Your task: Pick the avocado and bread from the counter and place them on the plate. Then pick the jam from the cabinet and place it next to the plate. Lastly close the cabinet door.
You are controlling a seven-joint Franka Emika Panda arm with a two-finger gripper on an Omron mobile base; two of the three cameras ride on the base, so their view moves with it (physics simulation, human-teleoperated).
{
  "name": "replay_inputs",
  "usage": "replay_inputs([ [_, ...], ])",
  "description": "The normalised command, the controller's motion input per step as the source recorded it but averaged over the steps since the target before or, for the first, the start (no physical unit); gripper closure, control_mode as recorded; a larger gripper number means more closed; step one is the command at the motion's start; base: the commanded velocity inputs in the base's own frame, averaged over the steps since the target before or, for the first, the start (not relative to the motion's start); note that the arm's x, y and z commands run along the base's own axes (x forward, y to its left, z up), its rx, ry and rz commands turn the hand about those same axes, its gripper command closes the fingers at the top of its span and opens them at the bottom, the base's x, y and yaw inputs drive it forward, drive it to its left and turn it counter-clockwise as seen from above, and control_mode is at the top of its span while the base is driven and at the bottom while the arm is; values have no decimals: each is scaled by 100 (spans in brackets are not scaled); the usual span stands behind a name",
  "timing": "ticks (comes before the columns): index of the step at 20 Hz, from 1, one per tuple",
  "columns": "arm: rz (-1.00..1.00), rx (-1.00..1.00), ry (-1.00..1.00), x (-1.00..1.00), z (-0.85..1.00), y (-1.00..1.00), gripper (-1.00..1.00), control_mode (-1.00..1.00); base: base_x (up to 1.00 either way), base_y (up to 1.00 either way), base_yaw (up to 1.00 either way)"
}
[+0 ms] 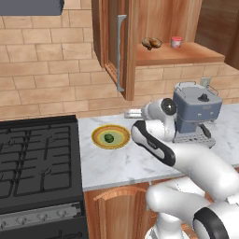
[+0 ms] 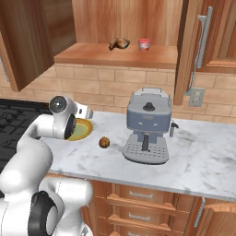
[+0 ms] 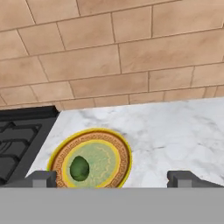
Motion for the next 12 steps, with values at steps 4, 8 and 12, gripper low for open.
replay_inputs([
  [4, -12, -2, 17, -2, -12, -23, -100, -100, 0, 0, 0],
  [8, -11, -6, 24, 0, 0, -11, -100, -100, 0, 0, 0],
  [12, -1, -7, 22, 0, 0, -15, -100, -100, 0, 0, 0],
])
